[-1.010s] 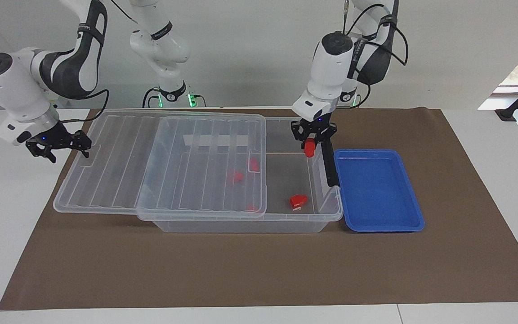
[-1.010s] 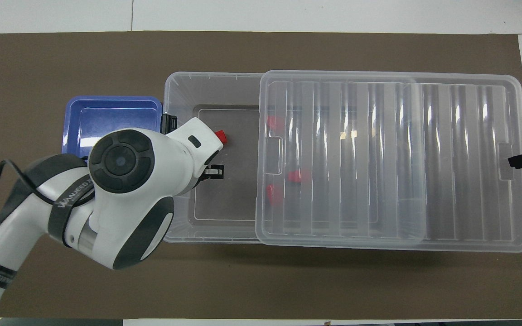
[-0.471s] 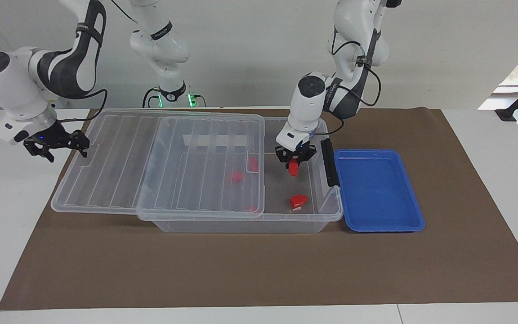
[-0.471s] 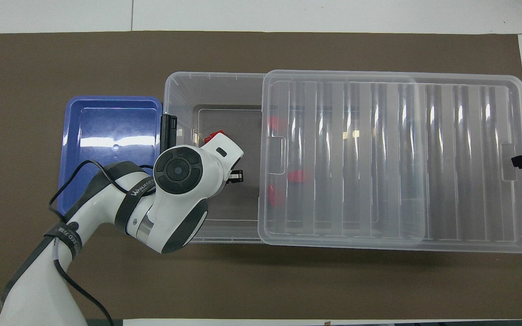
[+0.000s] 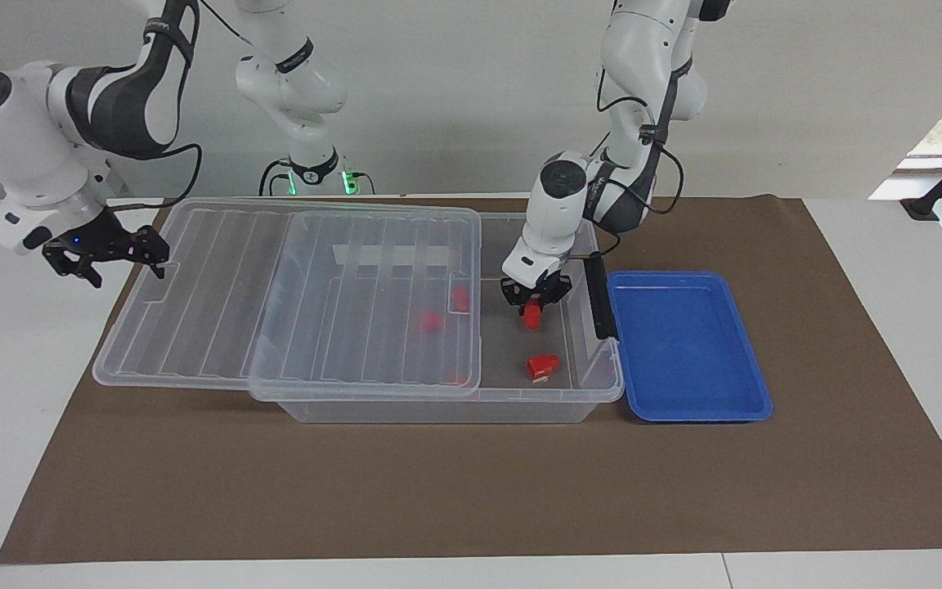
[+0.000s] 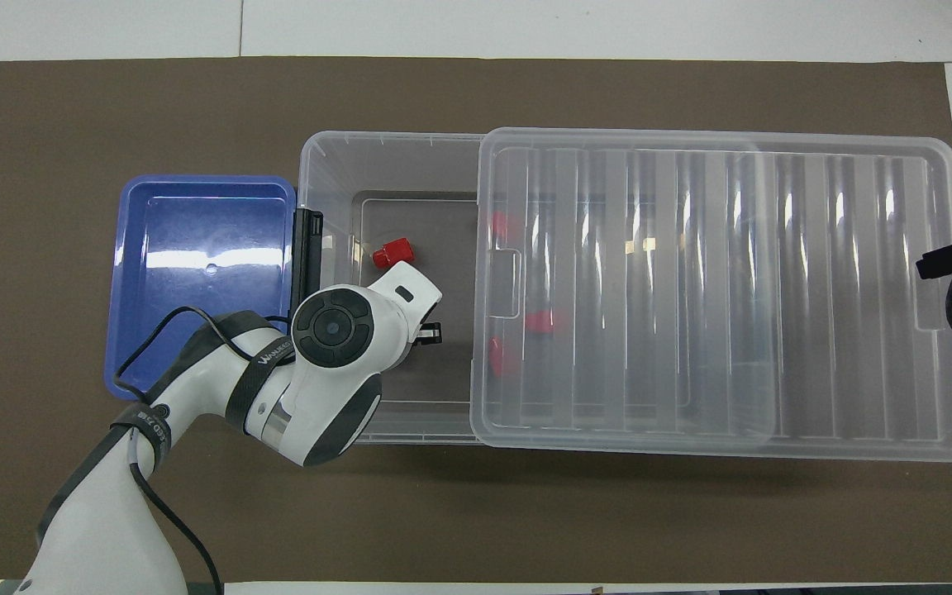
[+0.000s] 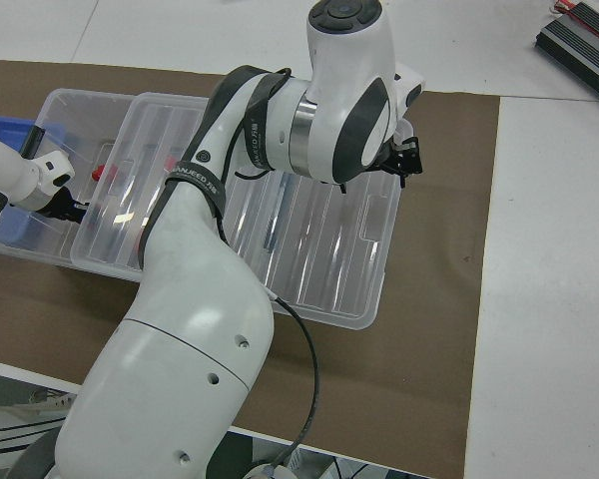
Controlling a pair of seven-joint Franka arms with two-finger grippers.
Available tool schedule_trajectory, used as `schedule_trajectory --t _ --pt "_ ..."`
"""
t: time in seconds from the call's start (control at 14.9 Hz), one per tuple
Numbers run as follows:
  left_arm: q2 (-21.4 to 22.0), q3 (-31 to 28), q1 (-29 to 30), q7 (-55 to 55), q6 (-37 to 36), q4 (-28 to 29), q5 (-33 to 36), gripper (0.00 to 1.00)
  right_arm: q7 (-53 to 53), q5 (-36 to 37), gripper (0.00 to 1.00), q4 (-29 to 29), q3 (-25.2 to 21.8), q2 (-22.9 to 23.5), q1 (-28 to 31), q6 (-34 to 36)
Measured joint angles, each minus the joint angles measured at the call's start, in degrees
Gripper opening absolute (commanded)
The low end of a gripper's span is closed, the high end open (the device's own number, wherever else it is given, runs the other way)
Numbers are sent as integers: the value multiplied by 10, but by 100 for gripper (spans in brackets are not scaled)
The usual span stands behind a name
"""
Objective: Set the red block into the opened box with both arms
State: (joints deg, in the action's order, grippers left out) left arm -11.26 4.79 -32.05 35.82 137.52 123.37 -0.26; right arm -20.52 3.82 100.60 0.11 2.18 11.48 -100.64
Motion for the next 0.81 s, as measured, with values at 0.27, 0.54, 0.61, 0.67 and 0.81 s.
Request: schedule_trajectory --t 0.27,0.54,0.61,0.67,0.81 --pt "12 0 0 1 -1 -3 0 100 63 -9 100 -20 2 -23 -30 51" --pt "69 0 0 1 -67 -19 0 100 75 -9 100 -20 1 -29 -31 59" --pt "86 0 0 1 -90 -26 0 100 75 -9 100 -20 1 -29 -29 59" --pt "102 -1 0 1 -115 -34 0 100 74 -8 100 -23 -1 -29 -26 60" --pt "140 -6 2 1 -161 -46 0 100 54 -7 98 -32 -6 -29 -6 63"
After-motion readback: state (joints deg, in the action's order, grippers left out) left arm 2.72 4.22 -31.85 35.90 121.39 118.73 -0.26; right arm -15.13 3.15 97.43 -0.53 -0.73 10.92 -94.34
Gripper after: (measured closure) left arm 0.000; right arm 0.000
